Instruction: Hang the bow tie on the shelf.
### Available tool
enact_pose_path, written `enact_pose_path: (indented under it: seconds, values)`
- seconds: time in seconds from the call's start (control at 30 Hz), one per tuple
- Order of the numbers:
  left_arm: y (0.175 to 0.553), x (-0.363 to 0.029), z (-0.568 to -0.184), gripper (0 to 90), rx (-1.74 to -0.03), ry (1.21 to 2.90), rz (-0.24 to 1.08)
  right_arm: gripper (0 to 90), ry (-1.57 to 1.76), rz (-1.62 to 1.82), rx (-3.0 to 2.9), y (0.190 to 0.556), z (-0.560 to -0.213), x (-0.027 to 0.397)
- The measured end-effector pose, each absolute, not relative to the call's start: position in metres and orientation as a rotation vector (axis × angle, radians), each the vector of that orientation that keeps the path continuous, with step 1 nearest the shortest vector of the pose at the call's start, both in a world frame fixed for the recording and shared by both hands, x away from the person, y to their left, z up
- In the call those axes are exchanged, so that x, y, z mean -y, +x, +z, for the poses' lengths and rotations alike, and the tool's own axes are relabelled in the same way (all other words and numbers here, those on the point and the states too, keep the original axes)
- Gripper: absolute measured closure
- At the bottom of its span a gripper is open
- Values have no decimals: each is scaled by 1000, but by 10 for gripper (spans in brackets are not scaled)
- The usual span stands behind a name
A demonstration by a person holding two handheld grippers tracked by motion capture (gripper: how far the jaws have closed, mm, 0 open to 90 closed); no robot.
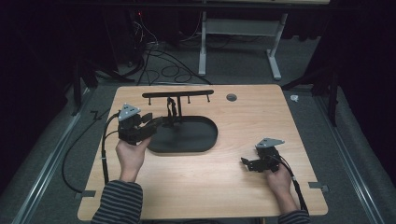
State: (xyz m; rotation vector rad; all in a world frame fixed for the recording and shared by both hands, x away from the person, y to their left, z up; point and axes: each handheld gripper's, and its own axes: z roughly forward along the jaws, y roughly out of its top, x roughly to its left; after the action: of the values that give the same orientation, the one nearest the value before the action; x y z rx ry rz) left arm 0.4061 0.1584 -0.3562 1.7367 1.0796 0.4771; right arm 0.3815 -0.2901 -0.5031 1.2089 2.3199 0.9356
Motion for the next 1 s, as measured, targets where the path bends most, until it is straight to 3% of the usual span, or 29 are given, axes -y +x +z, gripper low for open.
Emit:
enact_pose_path:
  seconds: [1.0]
  values:
    - [375, -161, -361, 412, -1065, 1752, 505, 150, 1209, 936, -2320, 382, -503, 290]
